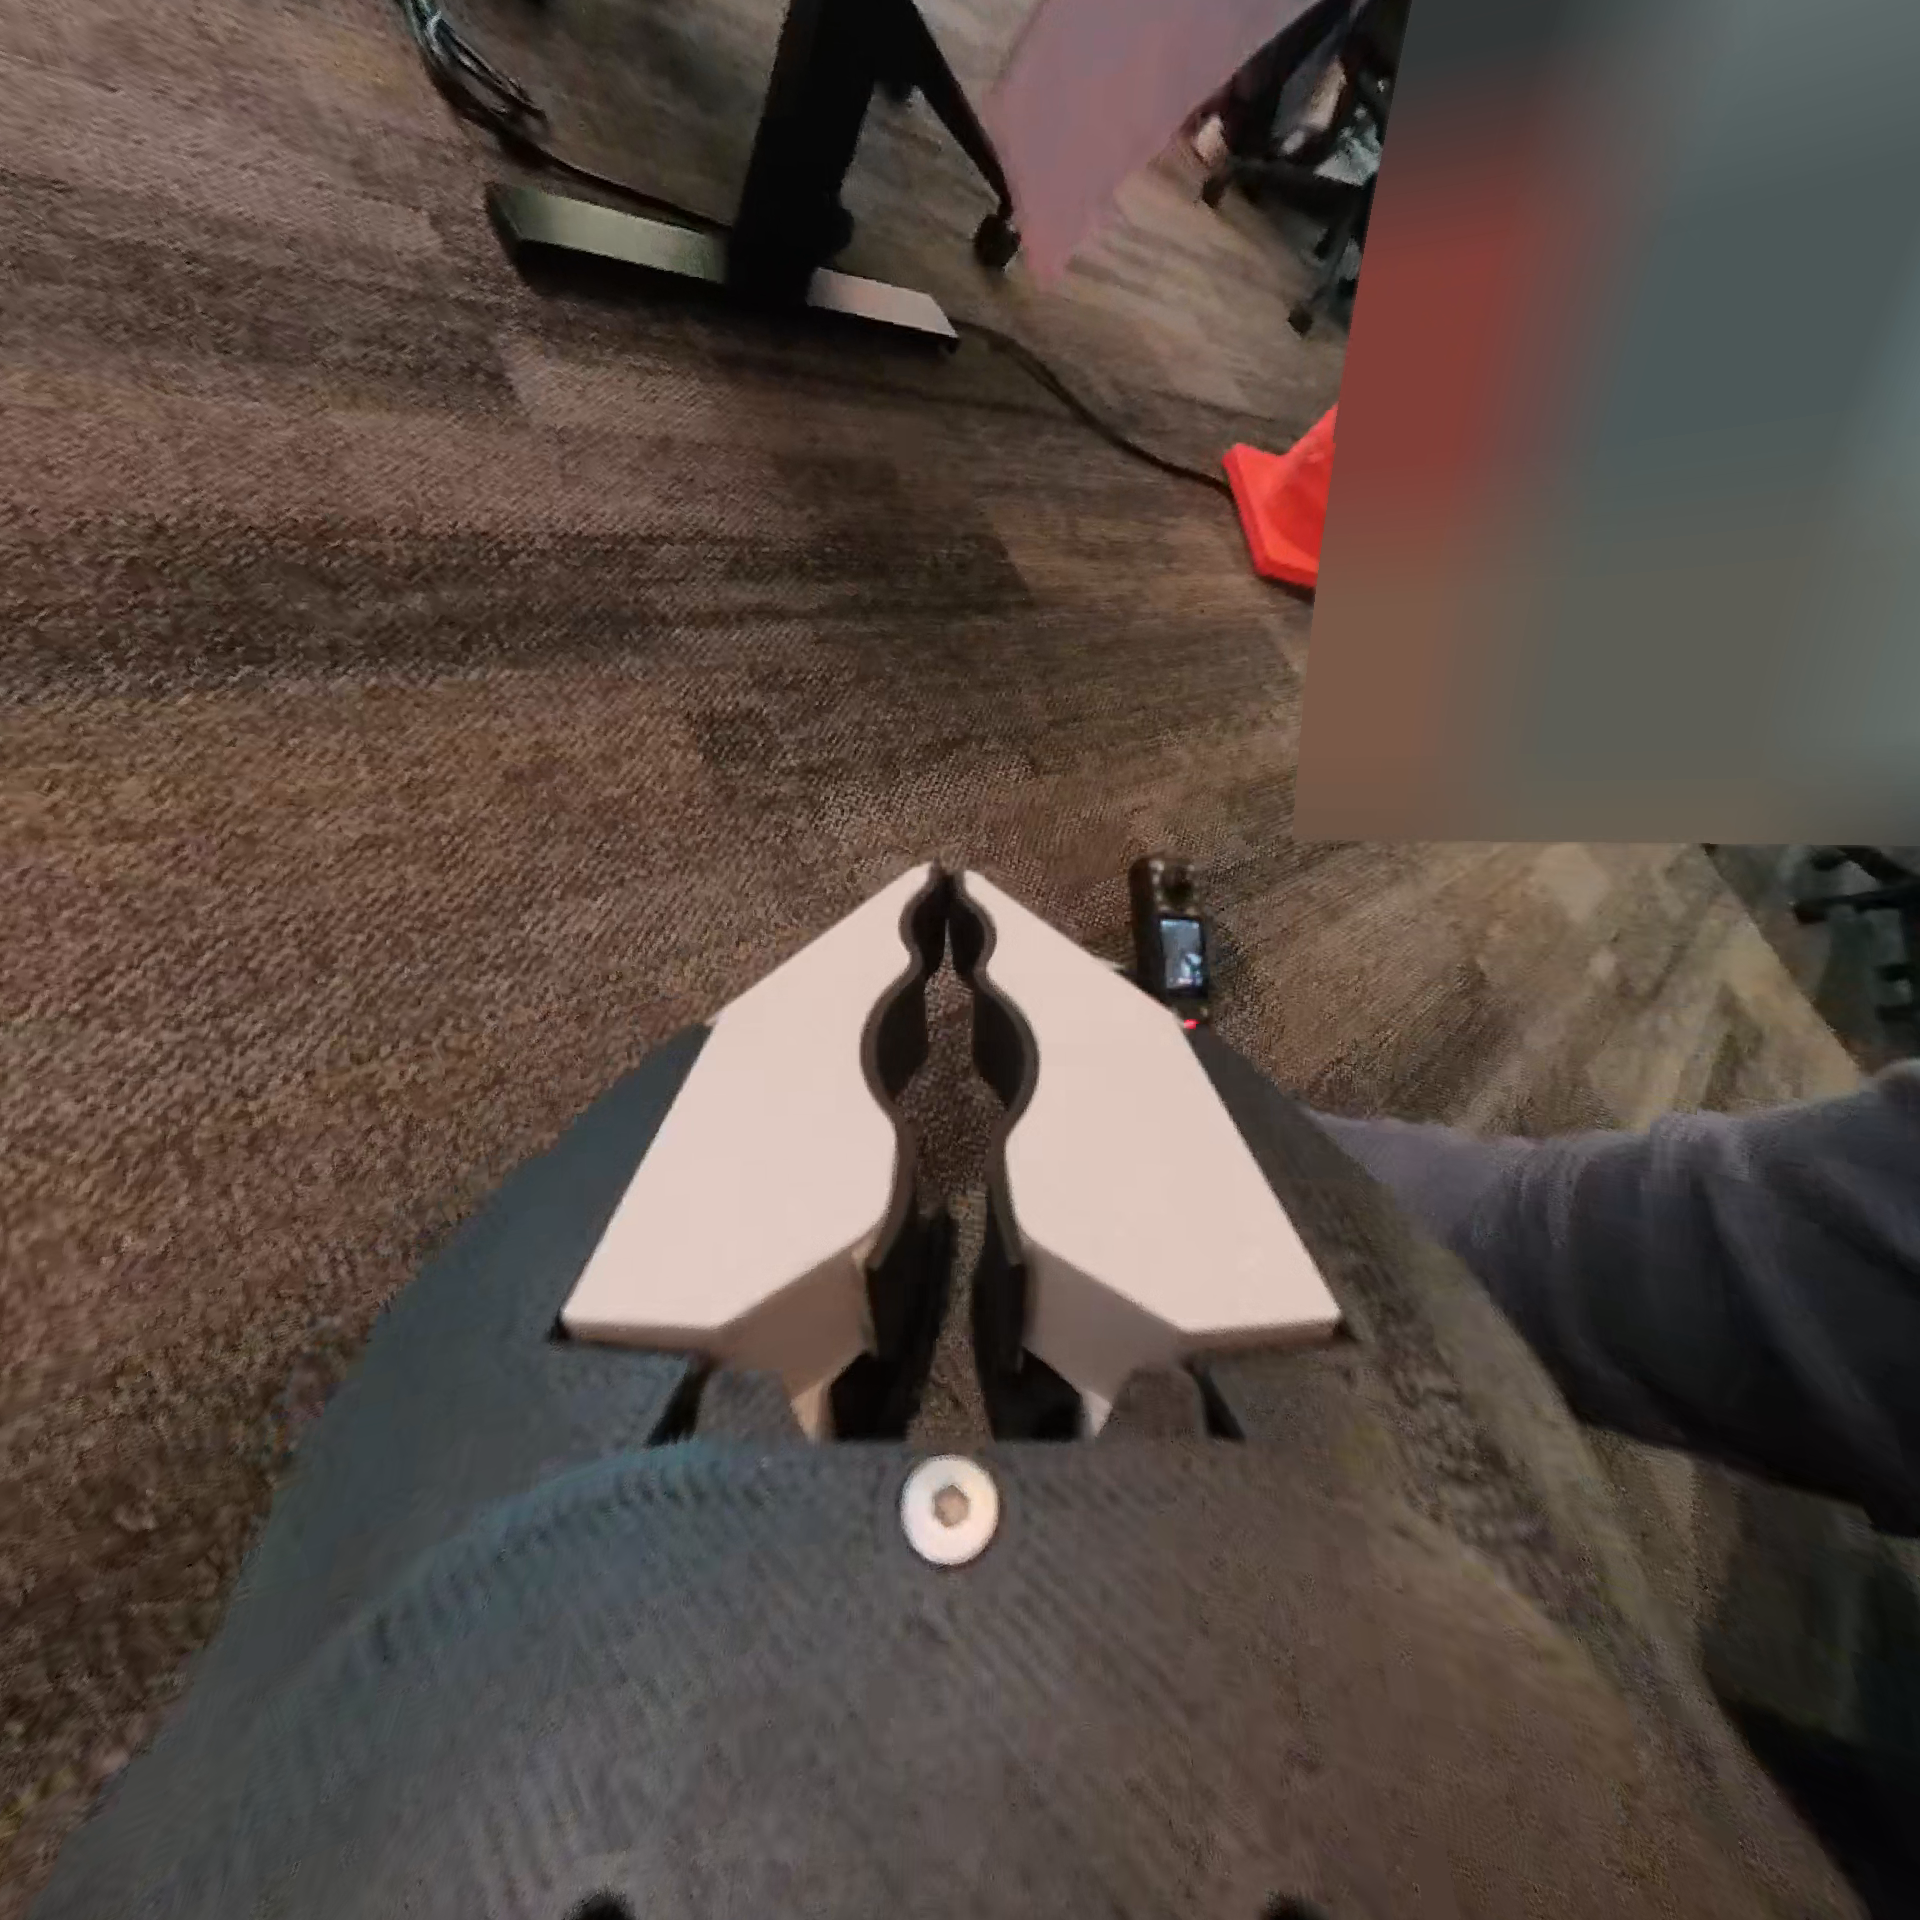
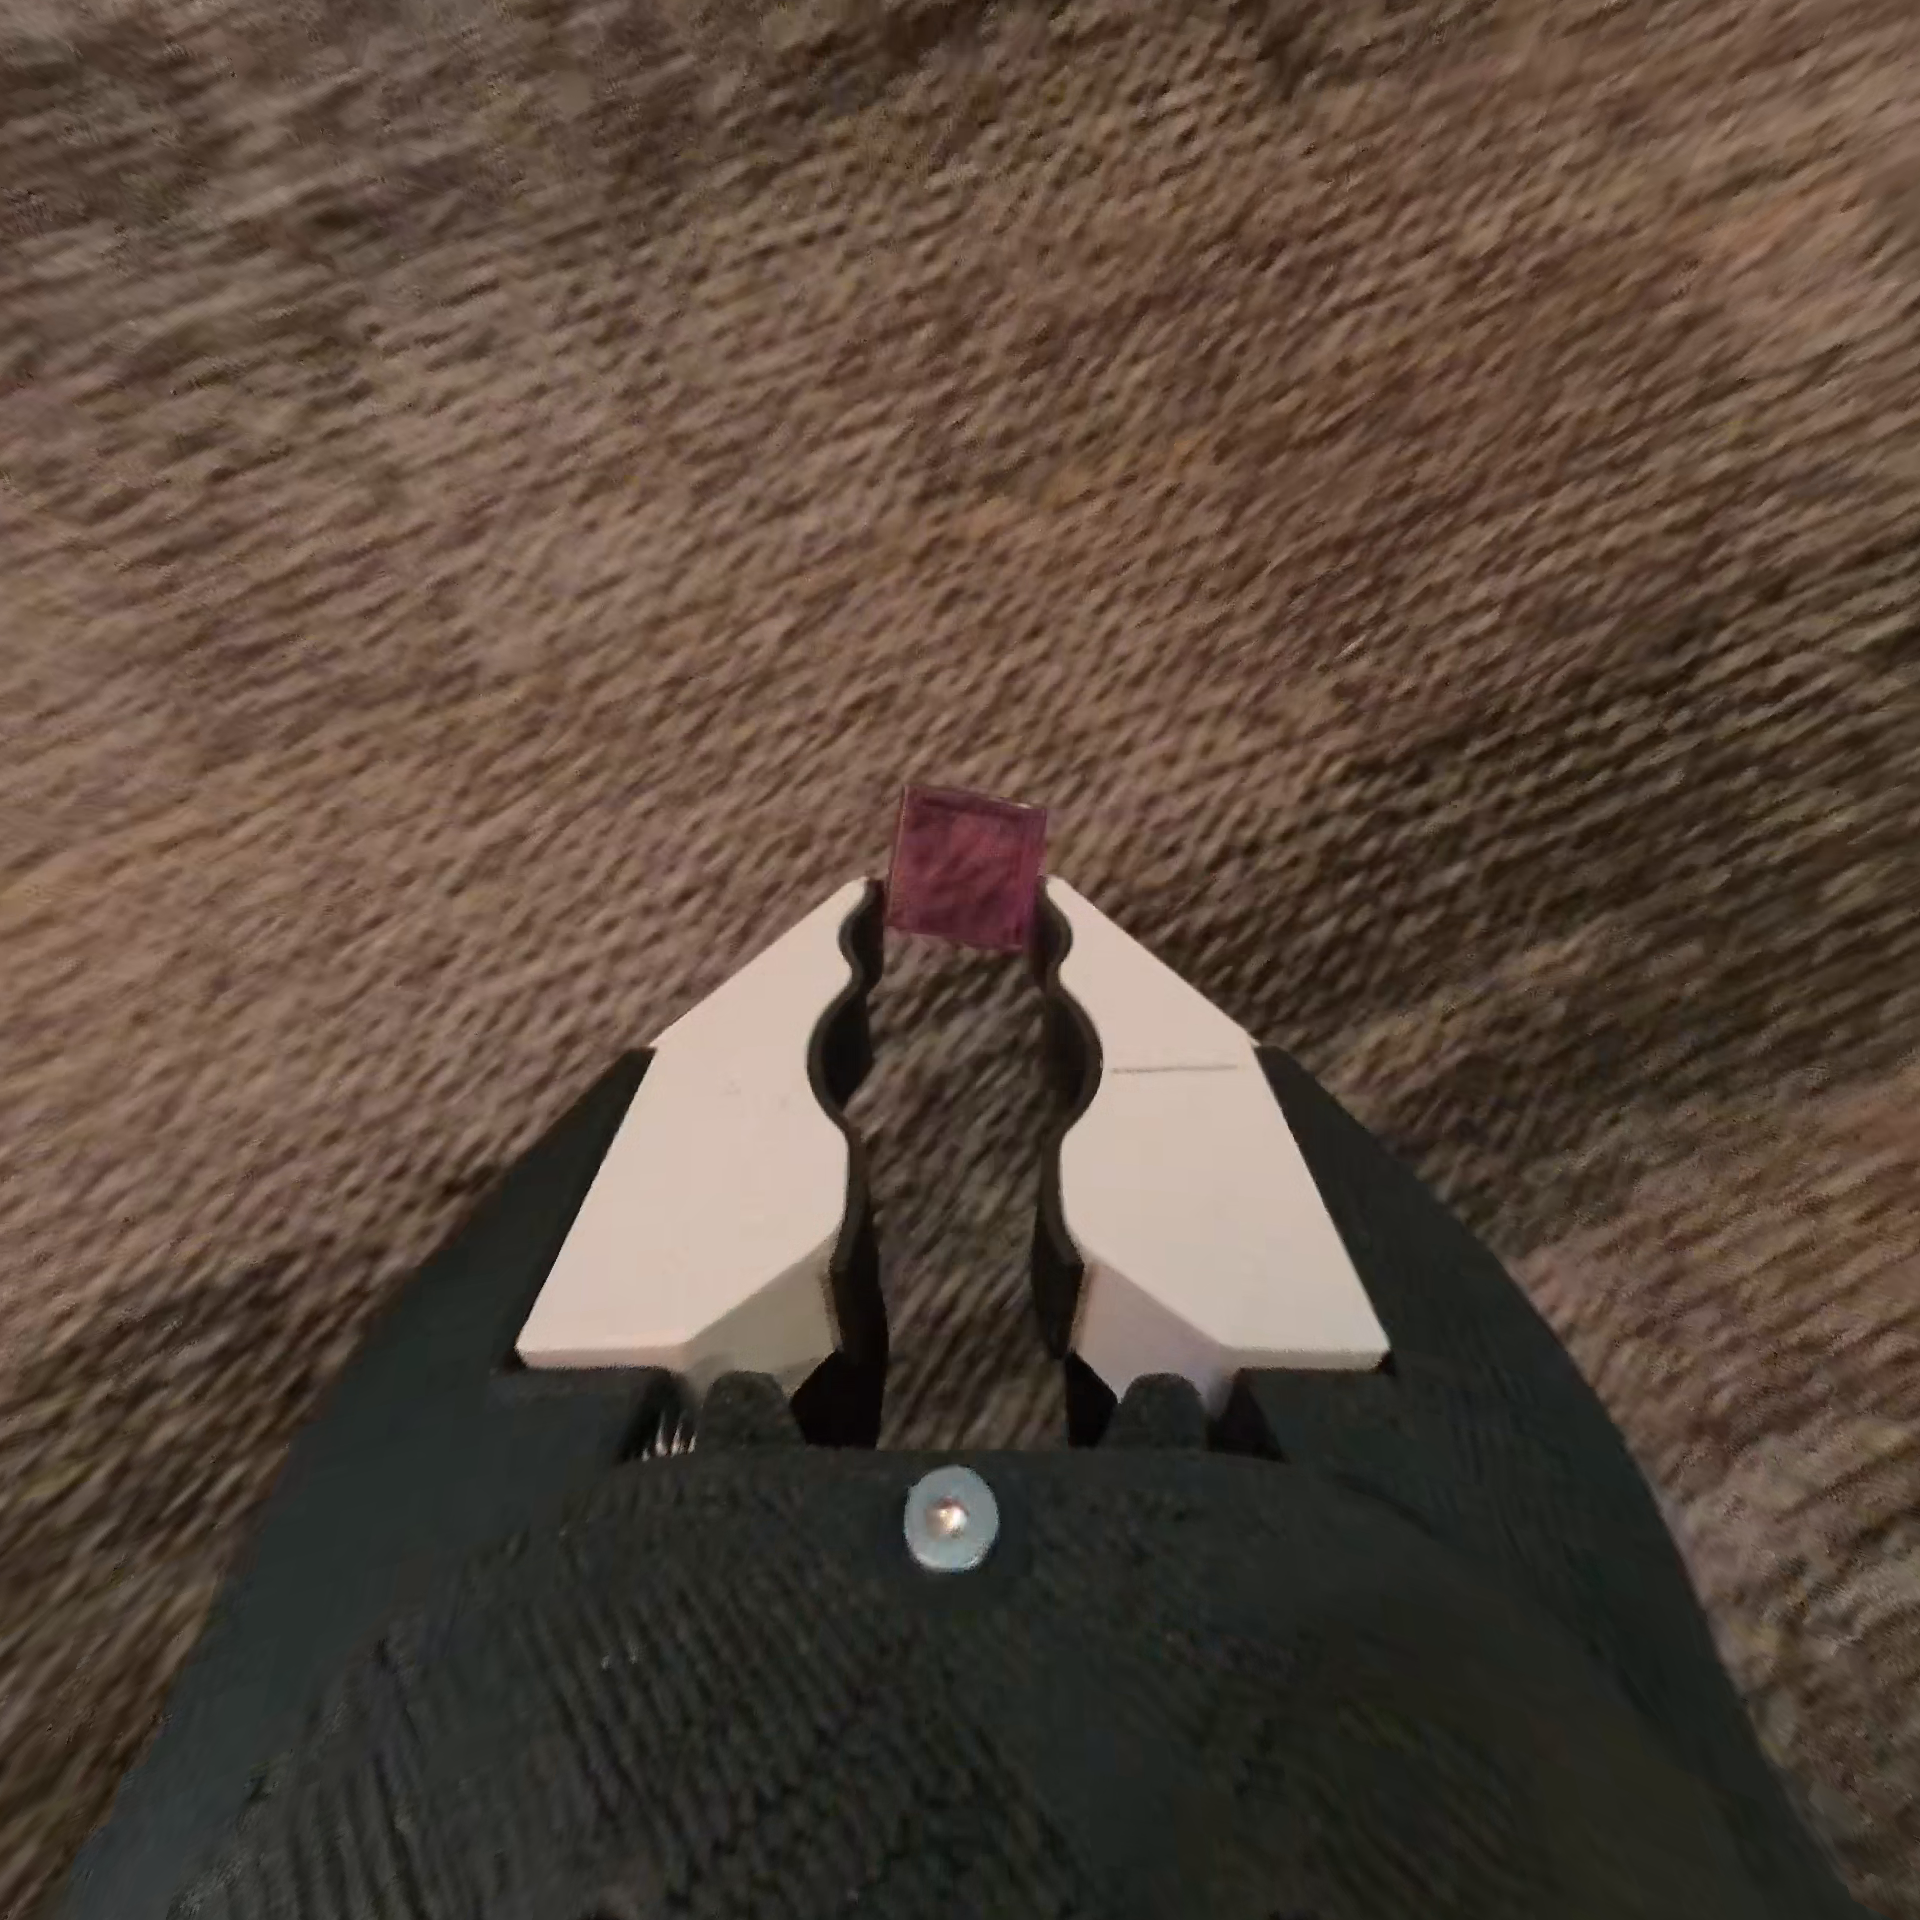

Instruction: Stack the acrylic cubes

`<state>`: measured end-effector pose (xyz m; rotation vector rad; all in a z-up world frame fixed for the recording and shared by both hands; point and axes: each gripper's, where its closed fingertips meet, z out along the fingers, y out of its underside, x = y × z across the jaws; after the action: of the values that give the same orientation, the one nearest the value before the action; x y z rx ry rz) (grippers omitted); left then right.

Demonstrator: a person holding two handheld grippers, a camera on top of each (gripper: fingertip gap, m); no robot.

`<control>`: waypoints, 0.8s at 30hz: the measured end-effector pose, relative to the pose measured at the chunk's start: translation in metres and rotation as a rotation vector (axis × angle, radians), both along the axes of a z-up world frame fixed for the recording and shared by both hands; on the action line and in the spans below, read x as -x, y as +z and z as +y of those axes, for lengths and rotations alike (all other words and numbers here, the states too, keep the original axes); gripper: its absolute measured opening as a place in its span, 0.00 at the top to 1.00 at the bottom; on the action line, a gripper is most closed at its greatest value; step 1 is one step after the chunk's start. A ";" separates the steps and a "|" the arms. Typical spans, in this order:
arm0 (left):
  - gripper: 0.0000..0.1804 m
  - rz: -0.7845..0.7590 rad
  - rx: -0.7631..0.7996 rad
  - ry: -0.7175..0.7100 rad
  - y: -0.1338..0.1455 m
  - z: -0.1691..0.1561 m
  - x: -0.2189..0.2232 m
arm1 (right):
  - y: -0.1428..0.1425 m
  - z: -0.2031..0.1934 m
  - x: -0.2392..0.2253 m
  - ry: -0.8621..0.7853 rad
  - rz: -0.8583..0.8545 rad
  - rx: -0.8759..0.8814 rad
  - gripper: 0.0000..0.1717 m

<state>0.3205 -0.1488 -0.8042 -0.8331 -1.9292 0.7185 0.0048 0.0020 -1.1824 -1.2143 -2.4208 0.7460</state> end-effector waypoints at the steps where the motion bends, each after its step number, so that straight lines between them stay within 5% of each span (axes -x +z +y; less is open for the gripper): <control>1: 1.00 0.013 -0.010 0.022 -0.001 0.010 -0.010 | 0.004 -0.005 -0.028 0.020 -0.020 0.006 0.85; 7: 1.00 0.189 -0.167 0.144 0.018 0.052 -0.045 | 0.063 -0.036 -0.131 0.187 -0.009 0.014 0.85; 11: 1.00 0.196 0.099 0.241 0.050 0.055 -0.064 | 0.151 -0.060 -0.159 0.189 0.035 0.084 0.85; 16: 1.00 0.110 0.233 0.390 0.063 0.068 -0.103 | 0.338 -0.087 -0.204 0.227 0.177 0.288 0.85; 22: 1.00 0.252 0.327 0.337 0.149 0.117 -0.133 | 0.592 -0.052 -0.312 0.538 0.531 0.619 0.85; 24: 1.00 0.295 0.325 0.269 0.174 0.142 -0.141 | 0.656 -0.021 -0.363 0.690 0.693 0.678 0.85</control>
<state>0.4610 -0.0072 -0.6298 -0.6191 -1.6954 1.2695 0.3677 -0.0194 -0.5268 -0.1236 -1.9768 1.9114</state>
